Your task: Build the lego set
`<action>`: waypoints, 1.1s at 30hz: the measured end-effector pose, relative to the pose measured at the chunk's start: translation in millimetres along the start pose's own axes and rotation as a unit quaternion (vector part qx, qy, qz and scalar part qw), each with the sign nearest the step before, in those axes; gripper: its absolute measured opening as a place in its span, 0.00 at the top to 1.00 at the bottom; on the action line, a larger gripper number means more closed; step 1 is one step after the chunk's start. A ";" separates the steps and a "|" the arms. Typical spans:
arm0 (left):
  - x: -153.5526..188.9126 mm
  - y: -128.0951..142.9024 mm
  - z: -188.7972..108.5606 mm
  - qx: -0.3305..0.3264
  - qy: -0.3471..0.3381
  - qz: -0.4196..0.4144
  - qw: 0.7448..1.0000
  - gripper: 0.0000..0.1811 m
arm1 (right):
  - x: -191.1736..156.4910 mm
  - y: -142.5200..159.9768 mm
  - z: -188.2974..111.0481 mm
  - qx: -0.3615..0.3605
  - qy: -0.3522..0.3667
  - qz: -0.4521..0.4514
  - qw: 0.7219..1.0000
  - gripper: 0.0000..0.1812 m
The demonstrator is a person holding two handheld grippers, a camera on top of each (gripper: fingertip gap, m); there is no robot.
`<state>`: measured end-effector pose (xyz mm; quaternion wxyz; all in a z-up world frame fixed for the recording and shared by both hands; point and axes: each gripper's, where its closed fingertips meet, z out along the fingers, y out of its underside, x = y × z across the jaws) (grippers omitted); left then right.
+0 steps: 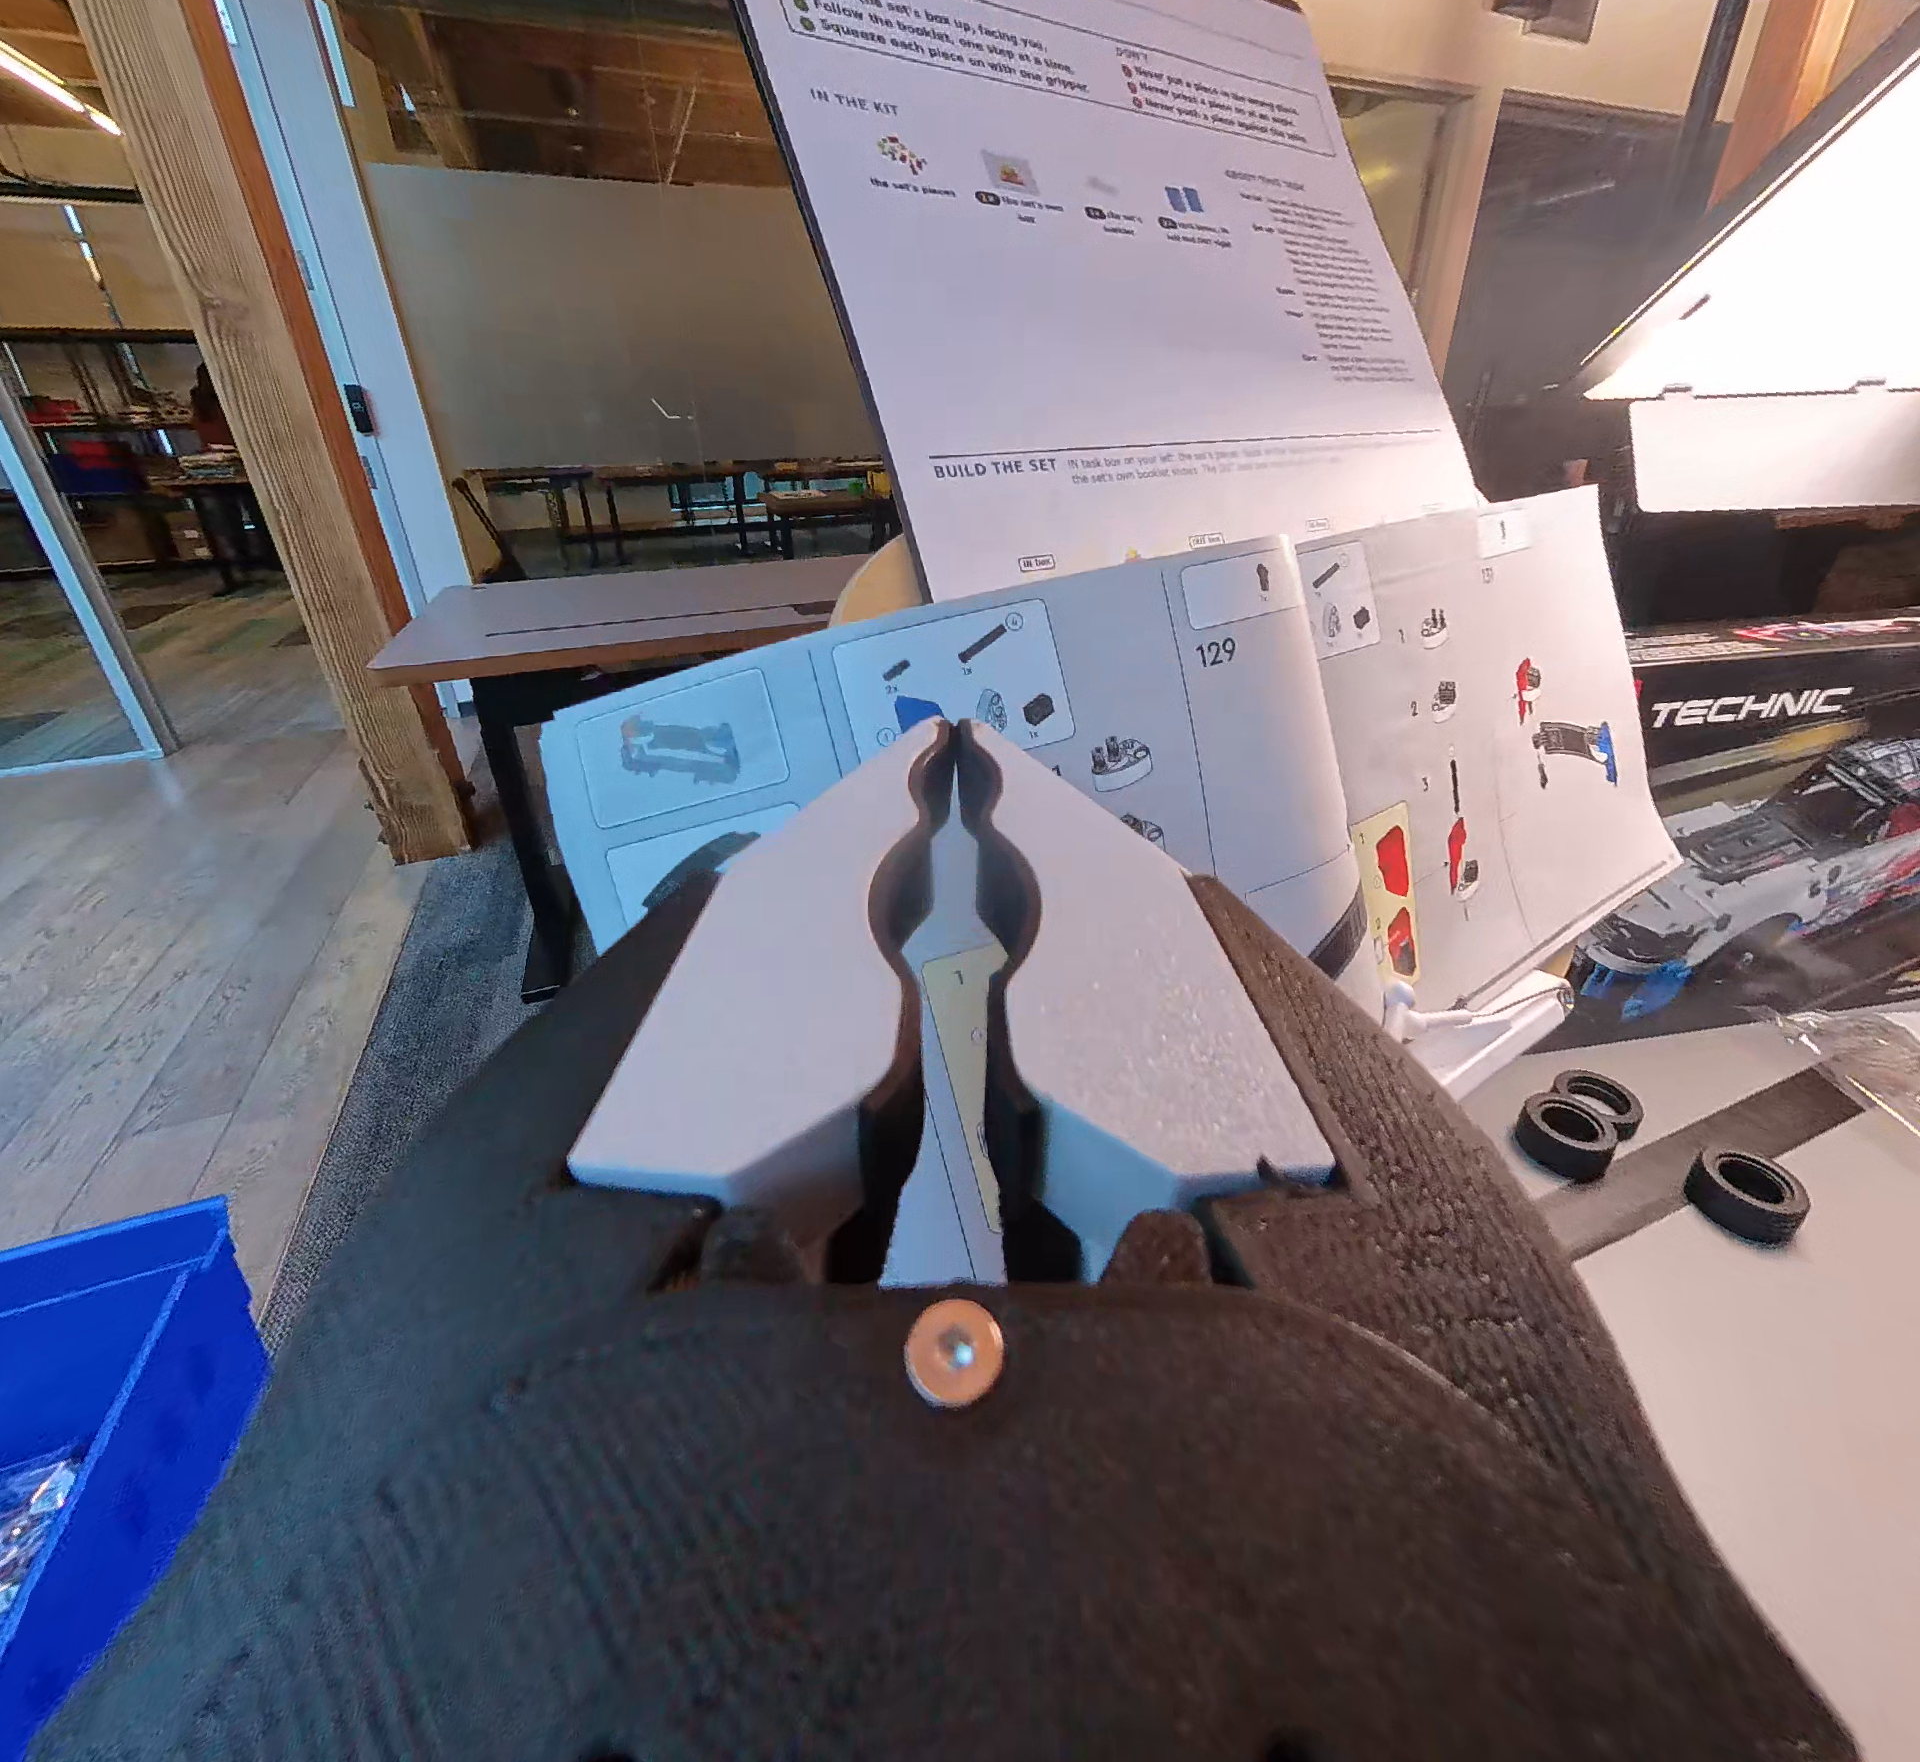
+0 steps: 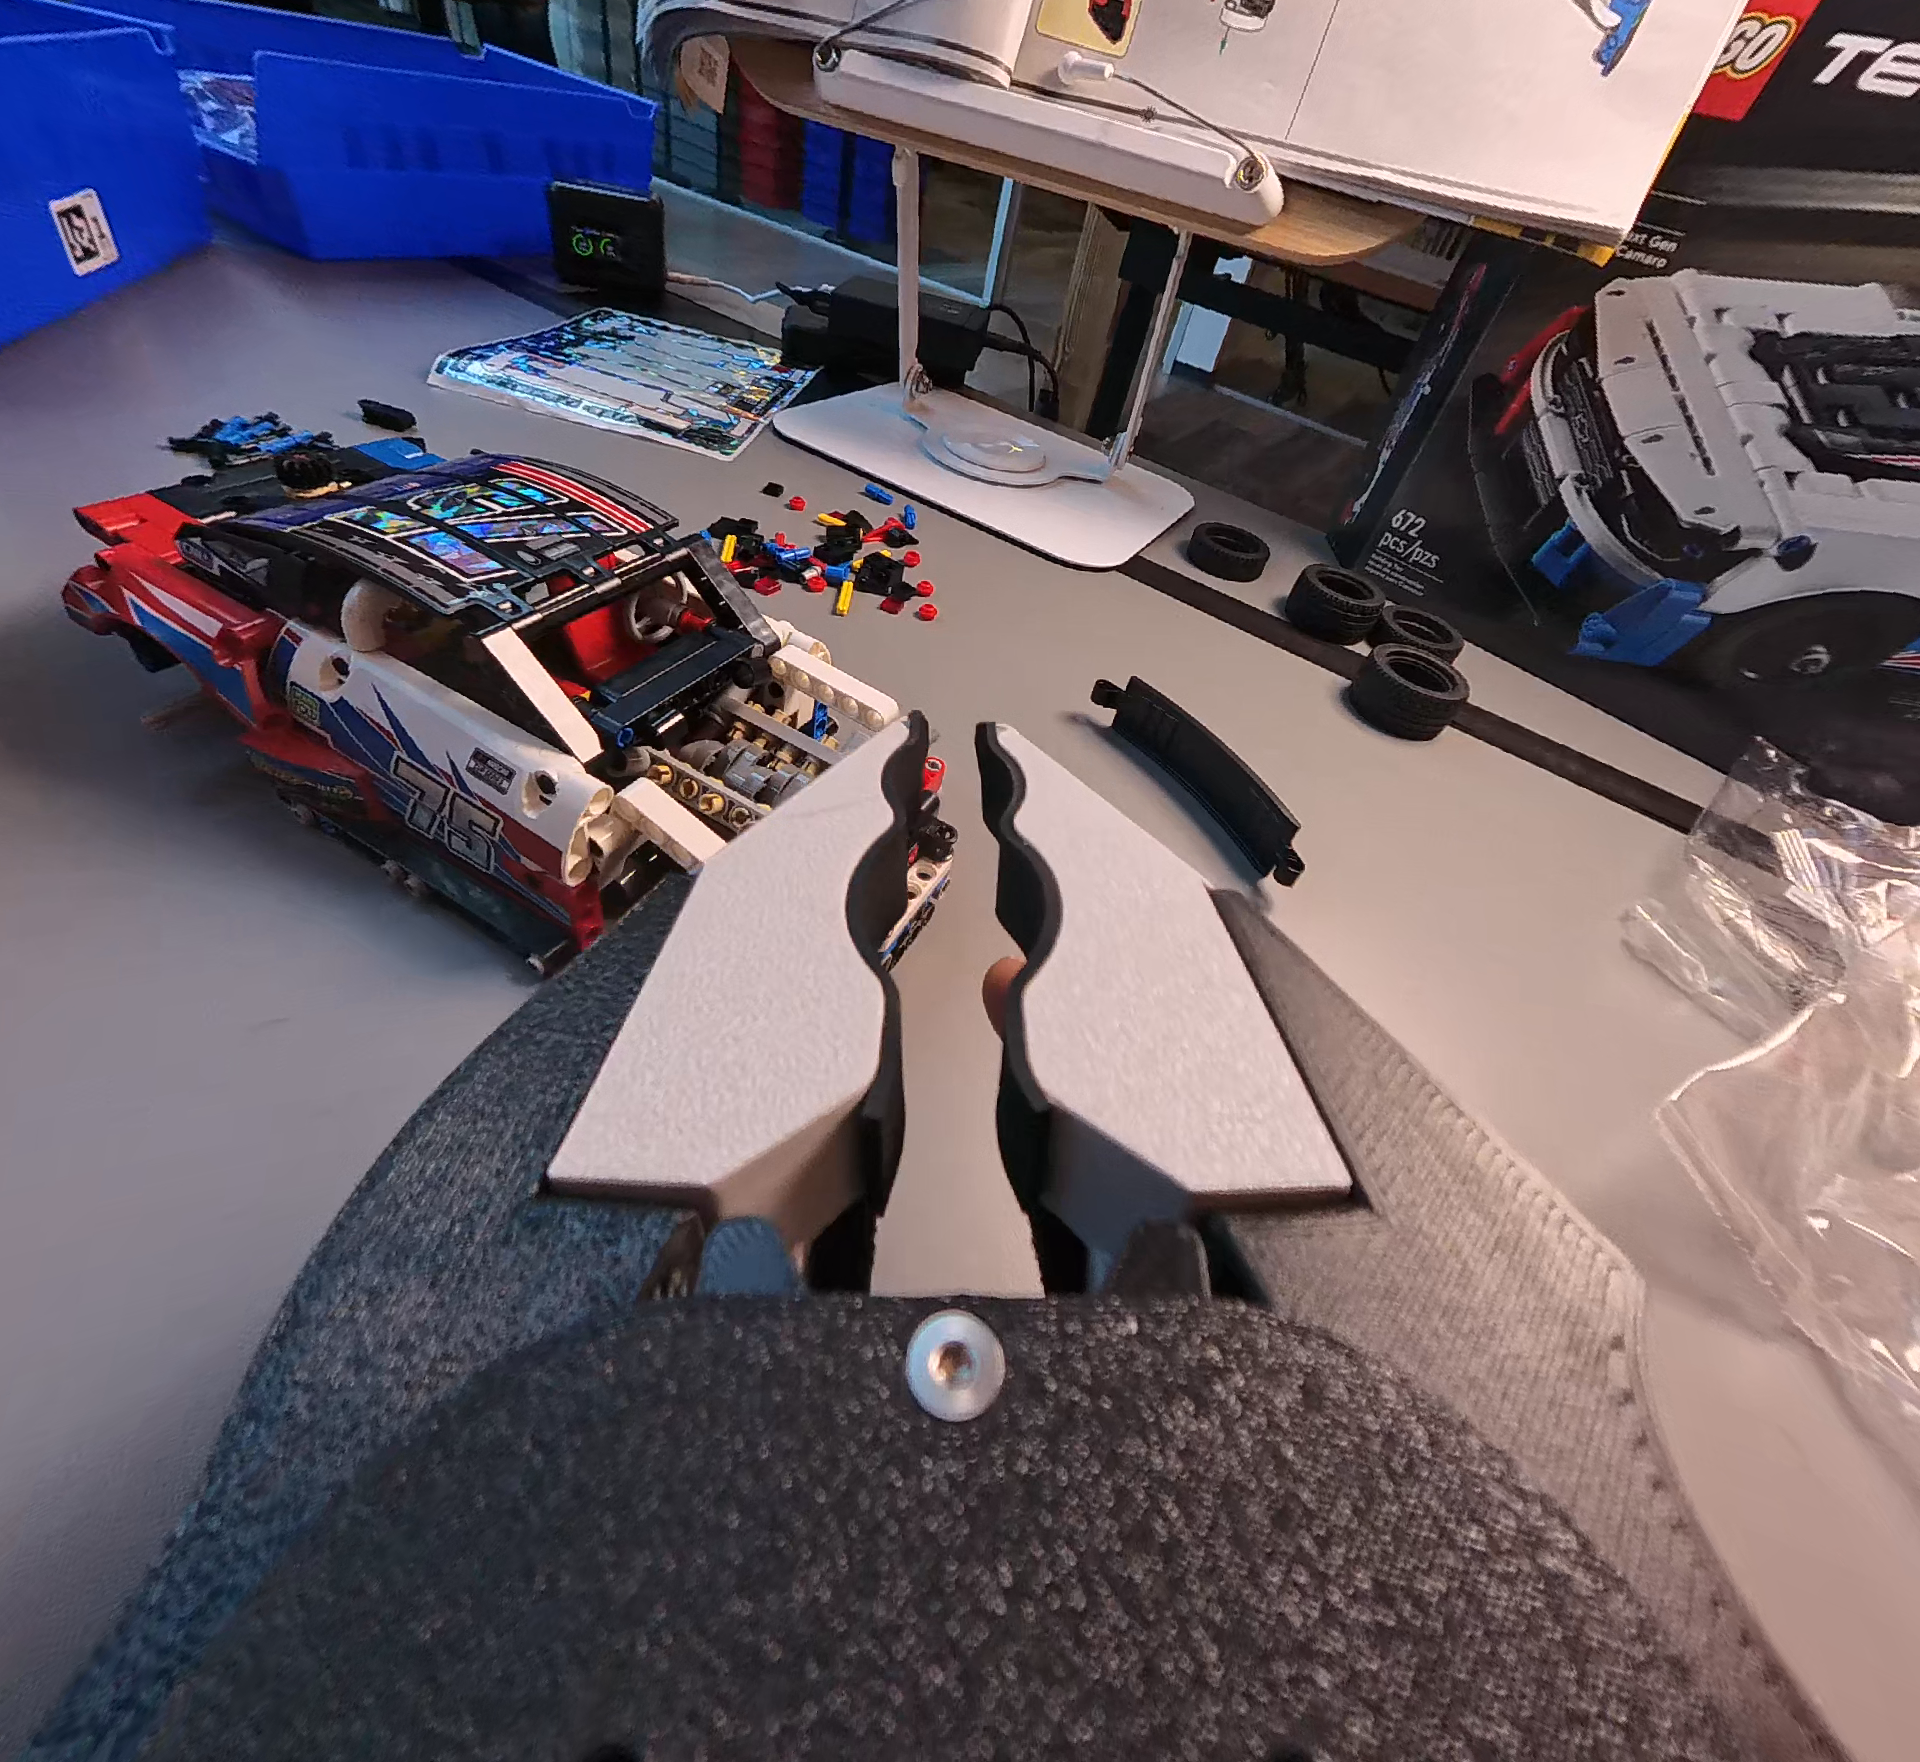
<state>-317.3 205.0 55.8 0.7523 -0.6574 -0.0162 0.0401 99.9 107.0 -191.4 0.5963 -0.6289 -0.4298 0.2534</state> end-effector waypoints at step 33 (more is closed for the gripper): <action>79.0 304.6 -253.4 -0.631 0.327 0.213 0.671 0.91 | -2.8 -10.0 -5.8 0.019 -0.011 -0.001 1.000 0.96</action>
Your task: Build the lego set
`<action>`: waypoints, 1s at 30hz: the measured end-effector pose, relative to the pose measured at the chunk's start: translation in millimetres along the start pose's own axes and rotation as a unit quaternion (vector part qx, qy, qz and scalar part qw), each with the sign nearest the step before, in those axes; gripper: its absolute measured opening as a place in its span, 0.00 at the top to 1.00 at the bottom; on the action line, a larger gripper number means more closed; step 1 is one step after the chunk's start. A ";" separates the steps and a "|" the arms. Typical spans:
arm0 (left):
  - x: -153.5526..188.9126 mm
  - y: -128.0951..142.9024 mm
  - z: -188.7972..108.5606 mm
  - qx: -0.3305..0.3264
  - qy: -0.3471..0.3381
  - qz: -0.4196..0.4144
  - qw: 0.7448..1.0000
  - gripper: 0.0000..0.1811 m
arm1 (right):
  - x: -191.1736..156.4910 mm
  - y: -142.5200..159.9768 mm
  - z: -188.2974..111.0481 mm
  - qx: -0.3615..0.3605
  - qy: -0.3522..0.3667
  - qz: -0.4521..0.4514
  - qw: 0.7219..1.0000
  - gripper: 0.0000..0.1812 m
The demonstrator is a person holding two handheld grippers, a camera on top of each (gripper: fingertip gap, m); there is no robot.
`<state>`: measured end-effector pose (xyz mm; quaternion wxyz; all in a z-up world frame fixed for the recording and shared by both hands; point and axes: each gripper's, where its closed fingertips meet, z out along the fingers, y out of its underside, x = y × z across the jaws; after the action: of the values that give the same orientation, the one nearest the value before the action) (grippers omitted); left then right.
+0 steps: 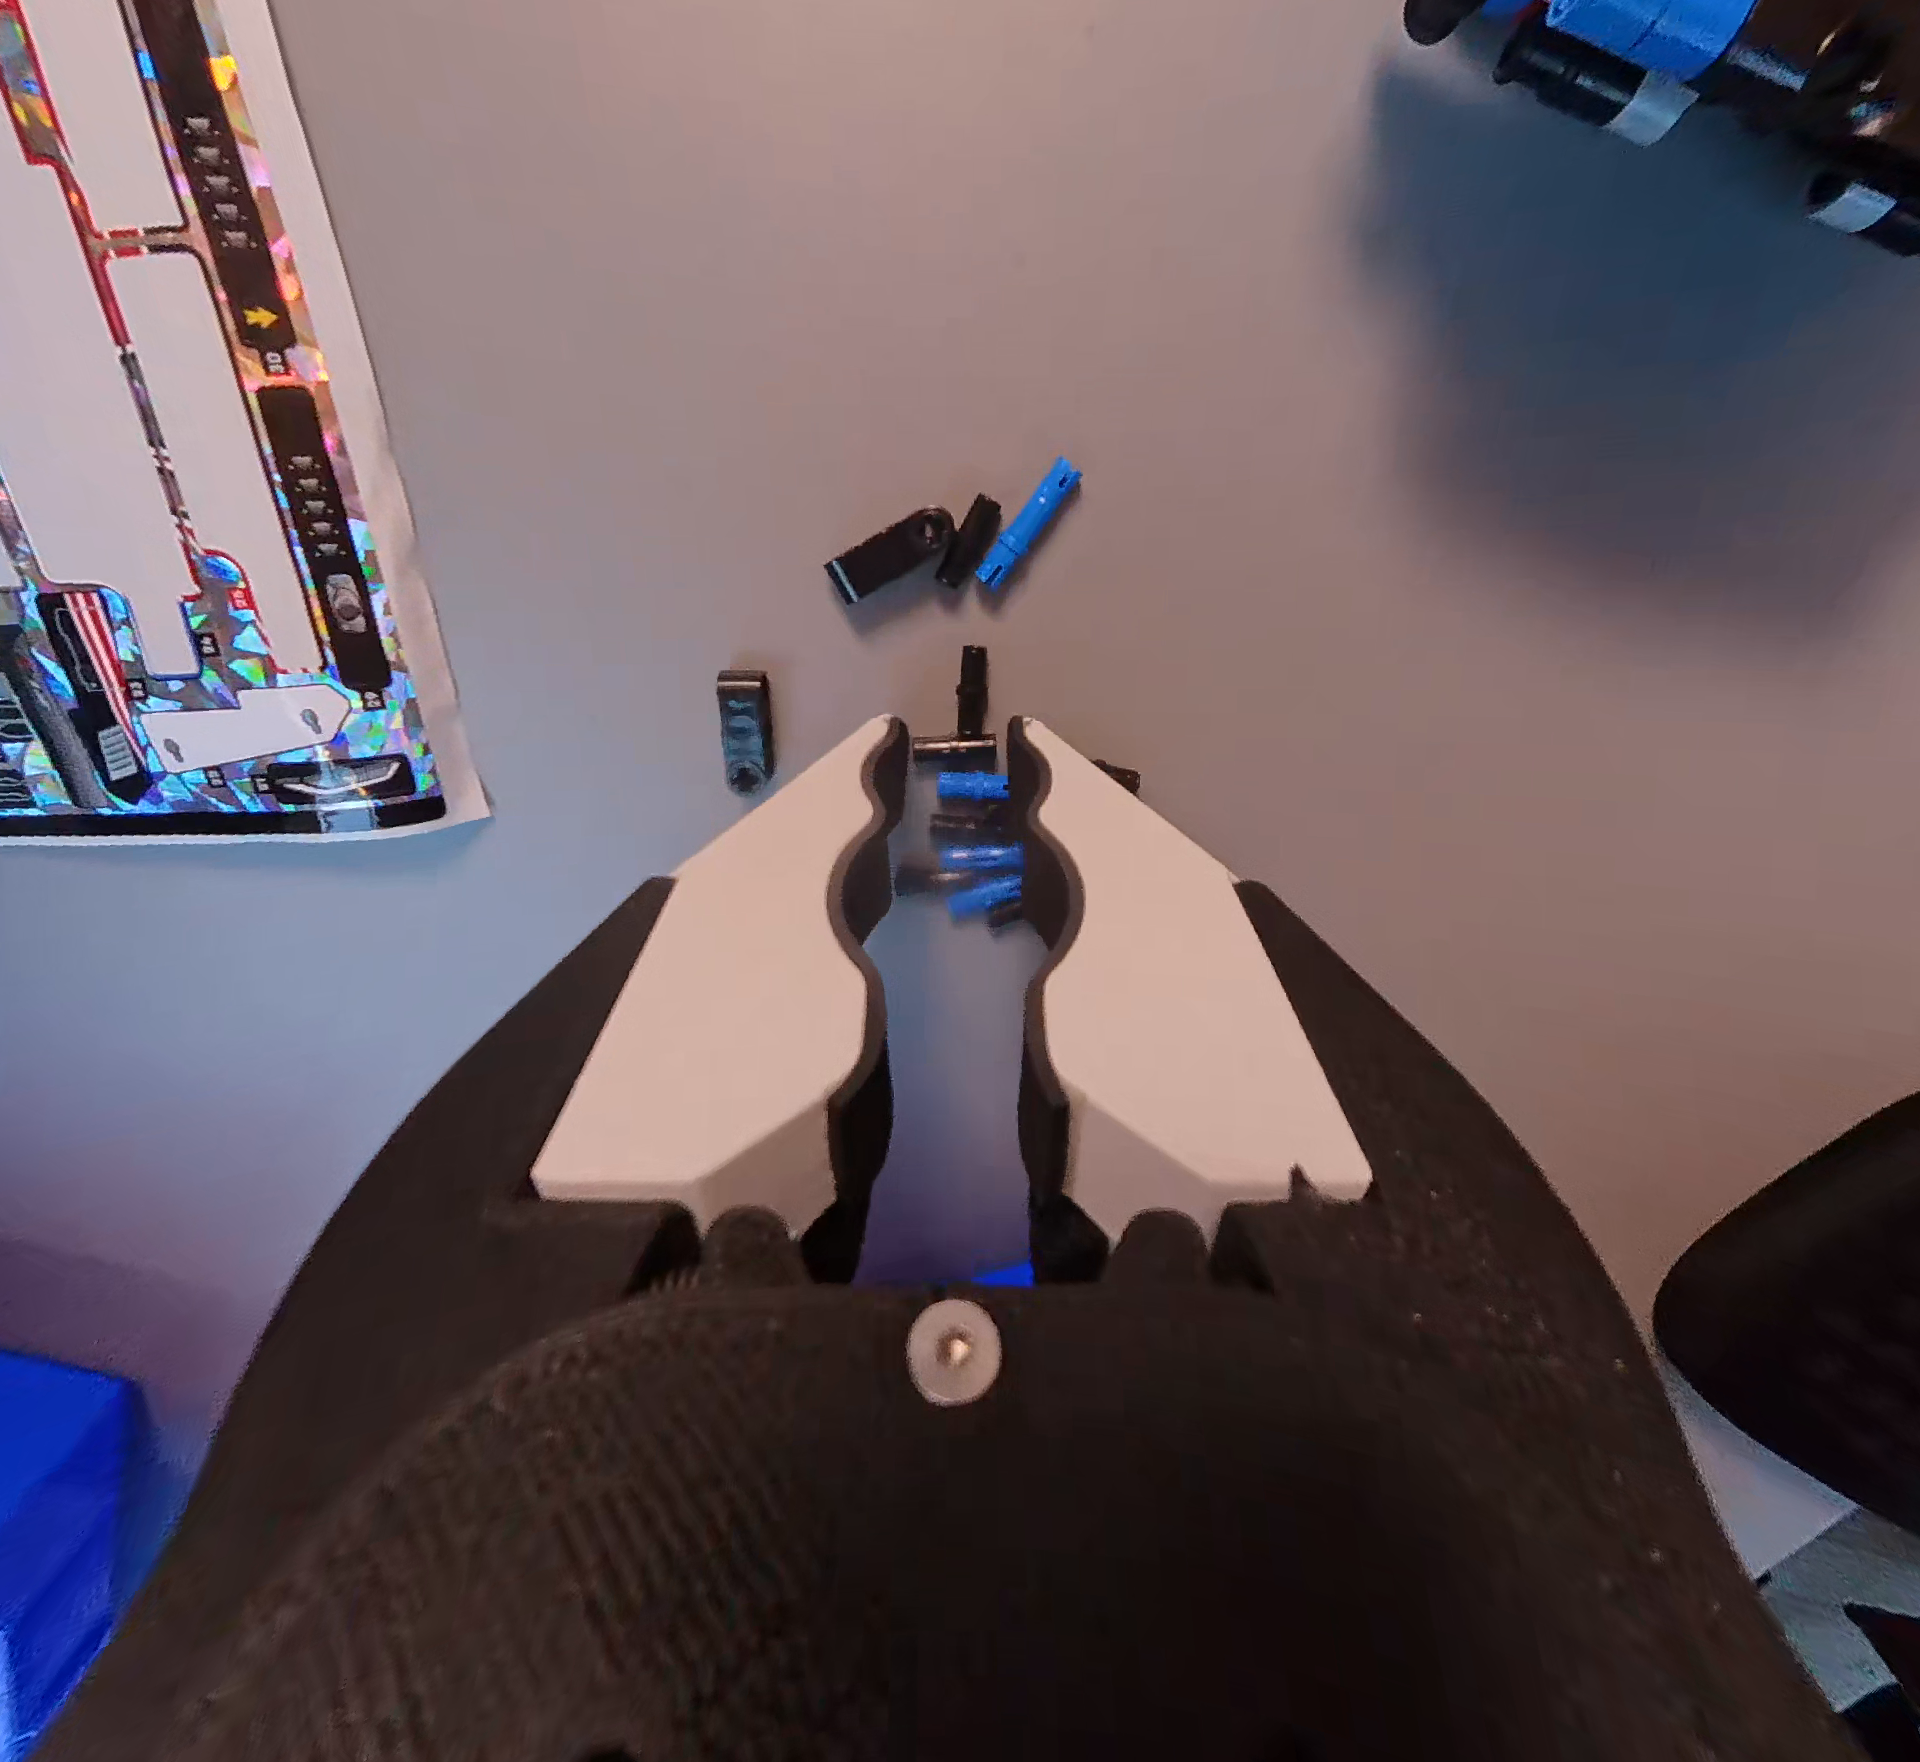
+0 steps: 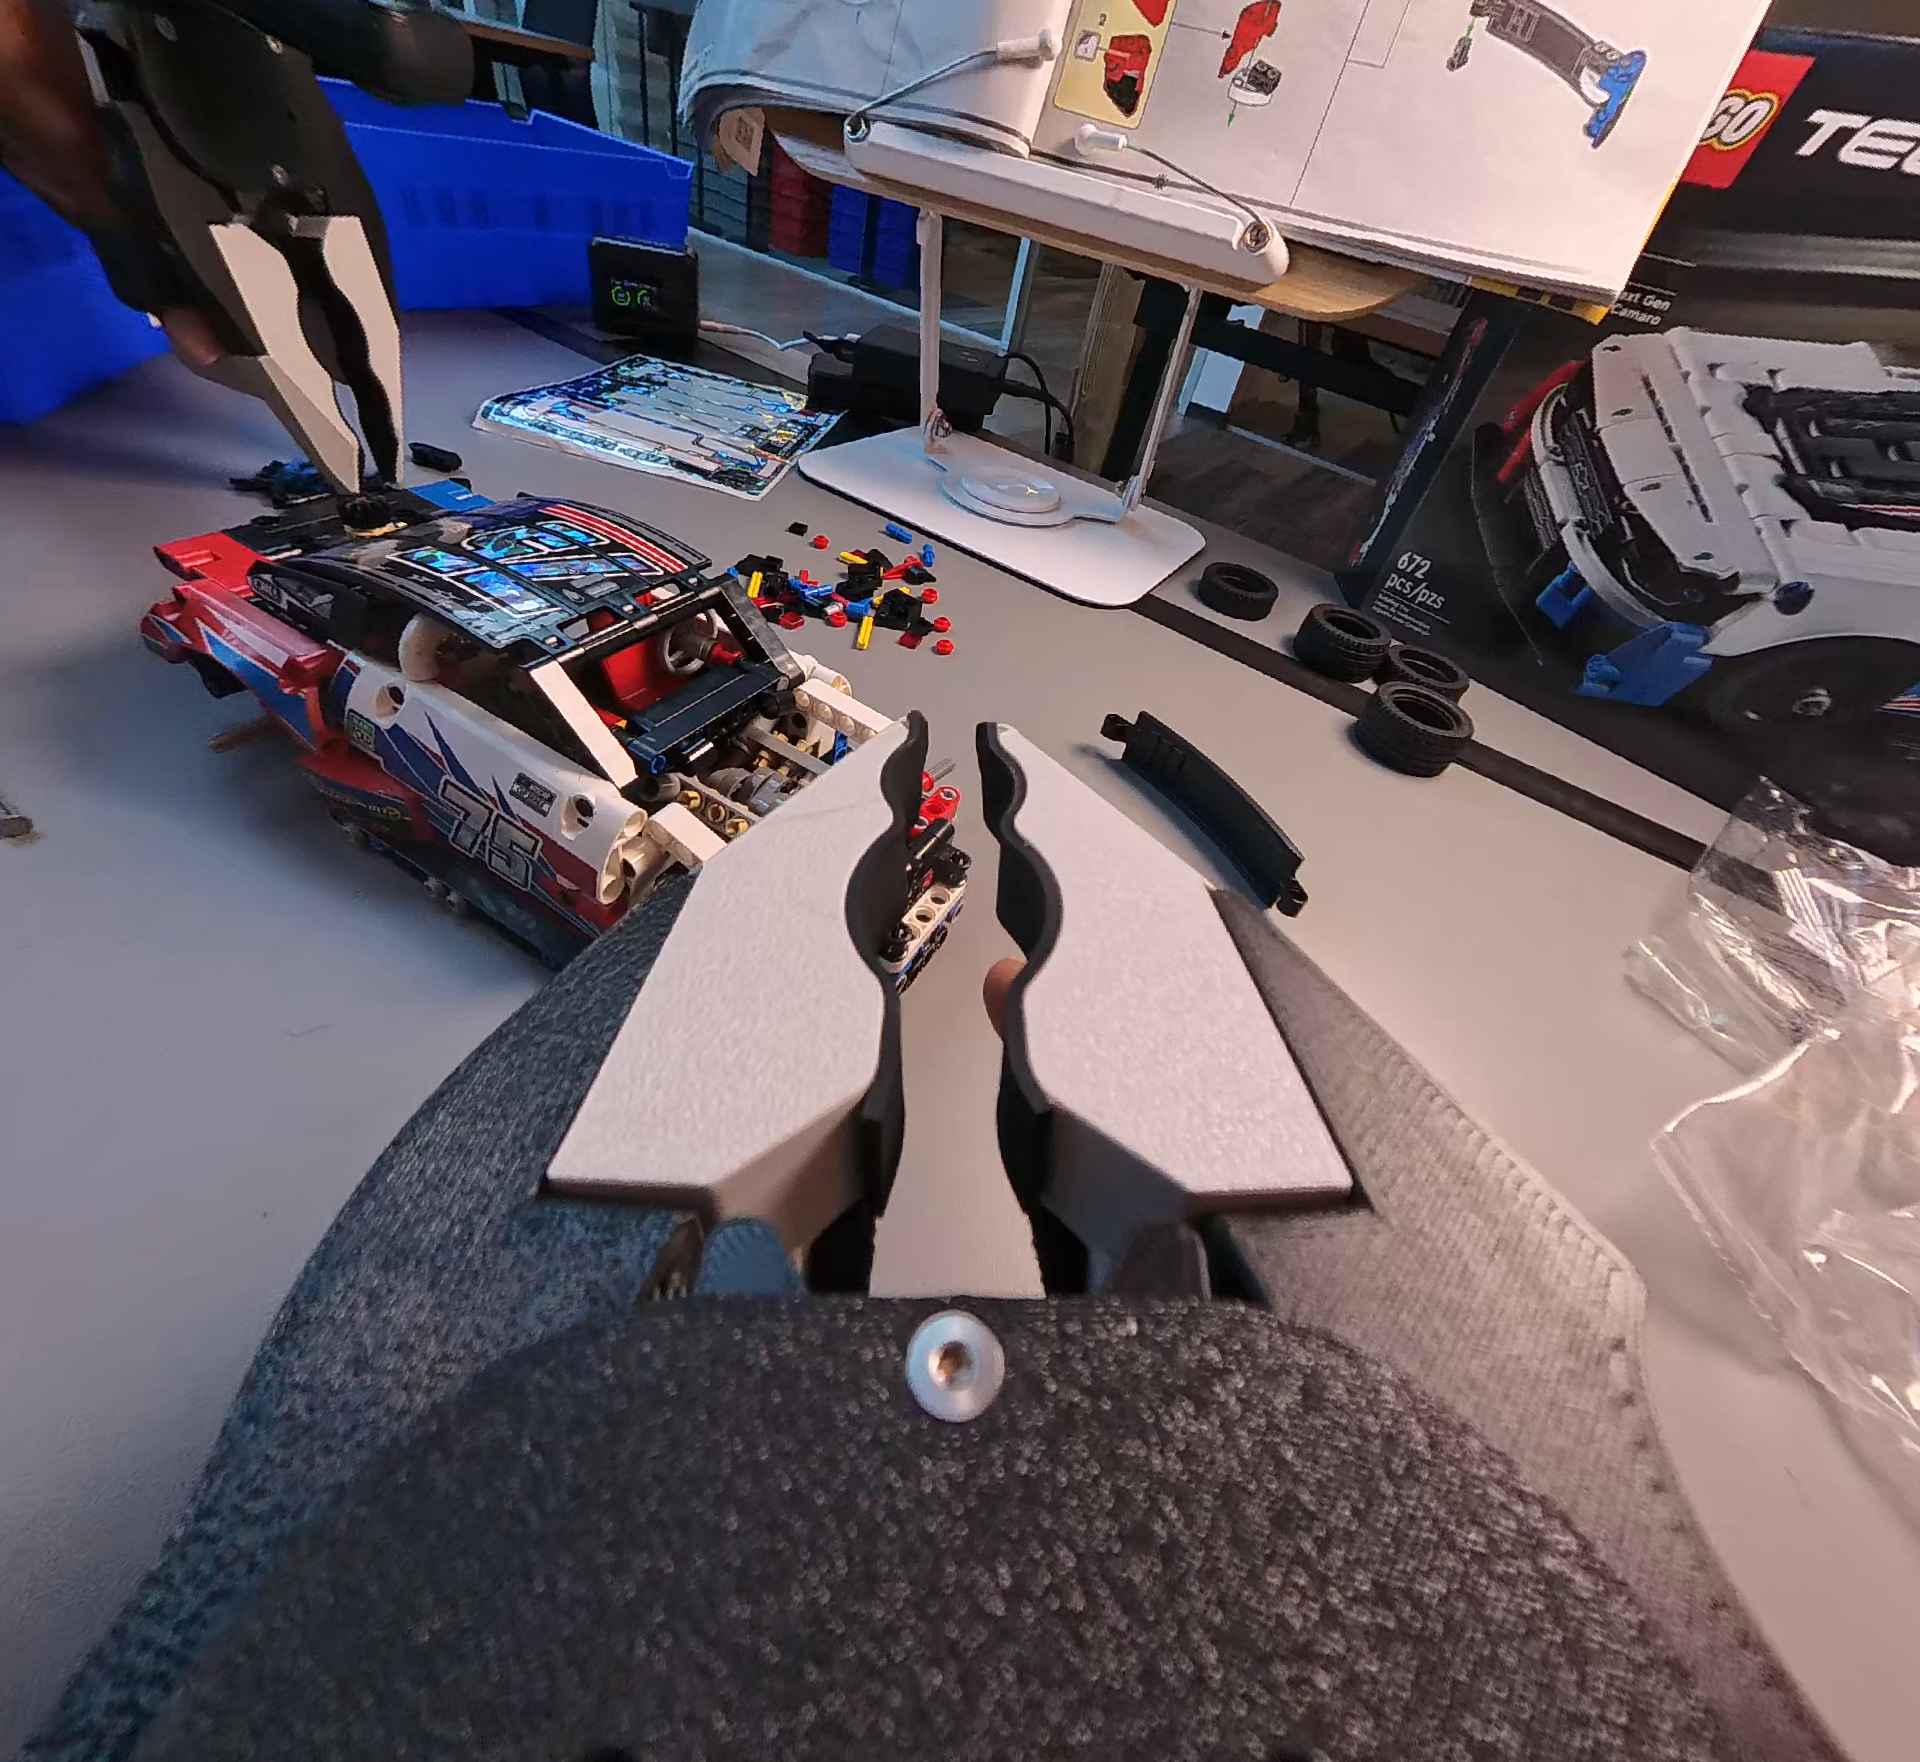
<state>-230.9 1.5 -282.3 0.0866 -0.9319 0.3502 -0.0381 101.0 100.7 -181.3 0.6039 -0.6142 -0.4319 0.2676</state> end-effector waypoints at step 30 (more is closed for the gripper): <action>4.8 -15.6 -2.7 0.040 -0.006 0.098 0.994 0.93 | 2.0 -0.8 -2.0 0.002 -0.003 -0.001 1.000 0.96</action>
<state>-217.6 9.5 -276.7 0.1294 -0.8891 0.4374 -0.0377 103.4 101.3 -179.9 0.6038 -0.6120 -0.4336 0.2700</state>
